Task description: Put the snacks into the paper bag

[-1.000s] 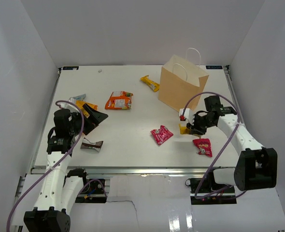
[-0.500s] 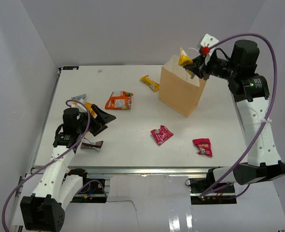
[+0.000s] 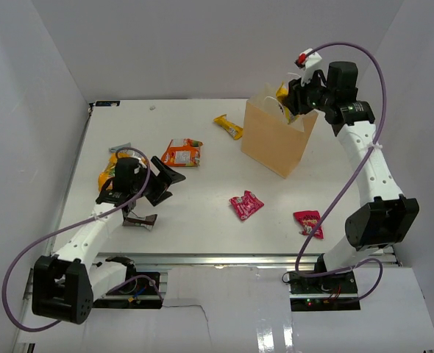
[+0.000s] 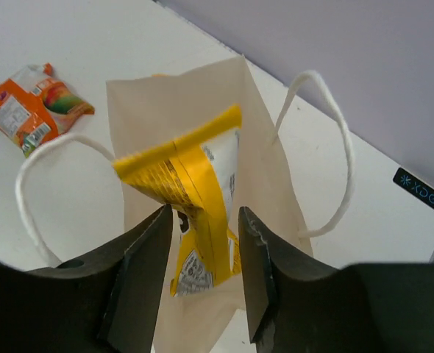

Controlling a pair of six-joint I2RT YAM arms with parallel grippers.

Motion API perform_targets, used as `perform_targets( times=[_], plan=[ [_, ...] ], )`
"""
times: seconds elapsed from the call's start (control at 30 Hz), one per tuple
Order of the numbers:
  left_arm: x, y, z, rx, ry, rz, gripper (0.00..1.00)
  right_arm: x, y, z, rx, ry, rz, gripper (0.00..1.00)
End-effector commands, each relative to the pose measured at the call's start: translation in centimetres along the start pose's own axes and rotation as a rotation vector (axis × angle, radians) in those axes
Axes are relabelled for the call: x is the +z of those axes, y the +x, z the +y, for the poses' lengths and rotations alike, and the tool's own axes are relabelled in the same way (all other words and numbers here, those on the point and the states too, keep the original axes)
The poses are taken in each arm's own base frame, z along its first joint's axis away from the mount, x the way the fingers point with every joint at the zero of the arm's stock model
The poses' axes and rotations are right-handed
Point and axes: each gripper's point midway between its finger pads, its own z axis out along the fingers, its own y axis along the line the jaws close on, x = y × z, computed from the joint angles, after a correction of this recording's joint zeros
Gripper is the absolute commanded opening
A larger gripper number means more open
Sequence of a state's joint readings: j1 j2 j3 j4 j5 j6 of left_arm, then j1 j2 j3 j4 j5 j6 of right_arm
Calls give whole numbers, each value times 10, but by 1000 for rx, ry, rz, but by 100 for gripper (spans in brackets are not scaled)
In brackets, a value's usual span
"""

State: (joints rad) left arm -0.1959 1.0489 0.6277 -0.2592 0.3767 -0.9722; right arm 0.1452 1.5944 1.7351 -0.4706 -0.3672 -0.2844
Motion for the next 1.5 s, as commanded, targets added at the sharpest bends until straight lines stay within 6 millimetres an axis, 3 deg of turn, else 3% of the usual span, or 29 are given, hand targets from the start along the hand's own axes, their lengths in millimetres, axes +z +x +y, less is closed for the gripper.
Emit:
perform_targets(
  times=[0.0,0.1,0.23,0.3,0.37,0.4,0.47,0.5,0.63,0.87,1.03,1.1,1.2,1.23,1.43,1.47],
  plan=[
    [10,-29,-22,2,16,-78,98,-1,-10,-10,-21,57,-50,48],
    [27,-43,-23,-8,-18,-86,95,-8,-8,-6,-31,40,-50,73],
    [49,-63,-26,23,-71,-99,93,-29,-21,3,-72,-5,-86,90],
    [58,-73,-17,76,-151,-107,93,-45,-22,12,-90,-71,-93,95],
    [72,-96,-15,95,-234,-144,94,-59,-23,22,-120,-124,-110,96],
    [74,-97,-7,77,-288,-132,94,-62,-9,21,-100,-128,-85,97],
    [87,-106,-5,23,-341,-143,94,-73,-3,23,-98,-126,-89,98],
    [91,-105,0,-50,-371,-149,94,-73,12,23,-77,-129,-66,98],
    [120,-99,12,-203,-402,-130,95,-92,31,14,-41,-99,-59,98],
    [149,-111,6,-265,-392,-144,95,-106,42,11,-8,-93,-66,98],
    [165,-111,27,-302,-446,-152,93,-107,47,18,24,-127,-72,98],
    [171,-110,34,-312,-462,-147,88,-107,49,21,34,-141,-72,98],
    [179,-108,44,-323,-473,-144,67,-109,51,26,39,-157,-74,98],
    [179,-106,46,-318,-467,-134,55,-111,49,29,34,-167,-81,98],
    [172,-112,36,-232,-403,-148,36,-124,50,56,-74,-276,-113,98],
    [168,-118,17,-195,-334,-155,30,-127,49,61,-99,-297,-120,98]
  ],
)
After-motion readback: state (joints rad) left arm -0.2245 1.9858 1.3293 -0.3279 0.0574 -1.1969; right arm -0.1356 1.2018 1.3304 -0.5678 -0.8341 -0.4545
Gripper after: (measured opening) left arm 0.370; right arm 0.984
